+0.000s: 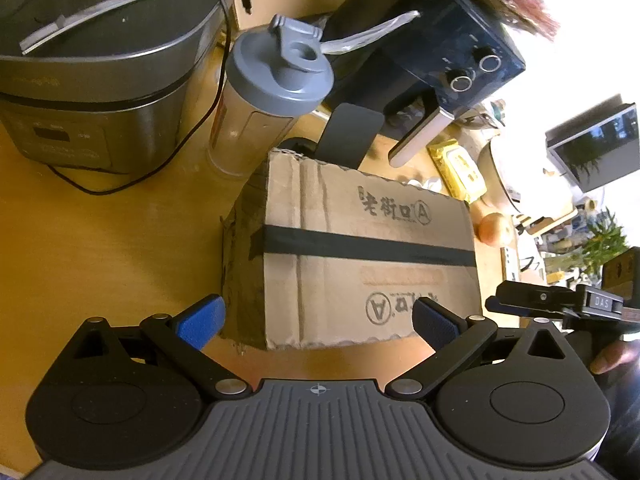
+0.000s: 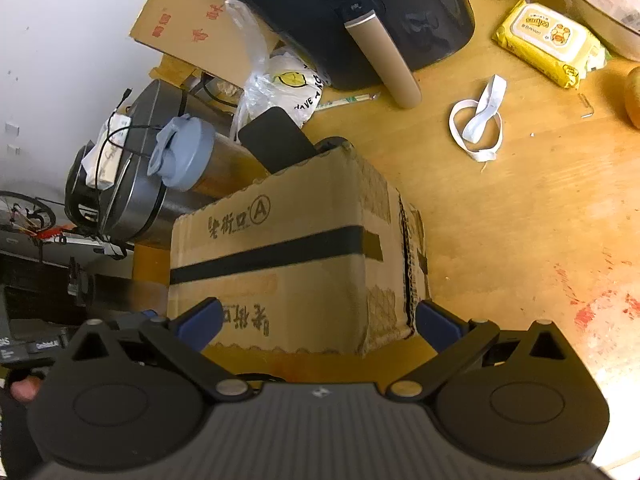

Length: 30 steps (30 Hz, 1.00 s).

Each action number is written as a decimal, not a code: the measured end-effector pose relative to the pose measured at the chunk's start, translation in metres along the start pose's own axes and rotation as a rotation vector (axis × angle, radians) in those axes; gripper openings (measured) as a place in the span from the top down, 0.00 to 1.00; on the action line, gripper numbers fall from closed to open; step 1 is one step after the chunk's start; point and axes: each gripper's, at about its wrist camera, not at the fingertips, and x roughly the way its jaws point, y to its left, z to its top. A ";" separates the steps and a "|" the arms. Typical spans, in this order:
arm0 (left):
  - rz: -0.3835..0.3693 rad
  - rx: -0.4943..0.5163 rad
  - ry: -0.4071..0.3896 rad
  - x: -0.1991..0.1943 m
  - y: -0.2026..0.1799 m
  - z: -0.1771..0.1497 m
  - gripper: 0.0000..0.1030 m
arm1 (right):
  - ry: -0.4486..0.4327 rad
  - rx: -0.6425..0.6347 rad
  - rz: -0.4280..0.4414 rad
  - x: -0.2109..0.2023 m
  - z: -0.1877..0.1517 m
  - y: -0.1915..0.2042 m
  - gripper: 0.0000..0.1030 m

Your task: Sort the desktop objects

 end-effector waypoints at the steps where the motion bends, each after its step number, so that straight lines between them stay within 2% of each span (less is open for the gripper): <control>1: 0.012 0.010 -0.009 -0.003 -0.003 -0.002 0.00 | -0.004 -0.008 -0.003 -0.002 -0.003 0.001 0.00; 4: 0.056 0.033 -0.036 -0.010 -0.009 -0.010 0.00 | -0.018 -0.034 -0.015 -0.007 -0.012 0.005 0.00; 17: 0.128 0.045 -0.090 -0.034 -0.023 -0.052 0.00 | -0.081 -0.156 -0.084 -0.029 -0.056 0.024 0.00; 21: 0.177 0.065 -0.117 -0.040 -0.029 -0.068 0.00 | -0.111 -0.202 -0.109 -0.036 -0.069 0.030 0.00; 30: 0.212 0.072 -0.146 -0.051 -0.041 -0.098 0.00 | -0.154 -0.309 -0.181 -0.043 -0.100 0.039 0.00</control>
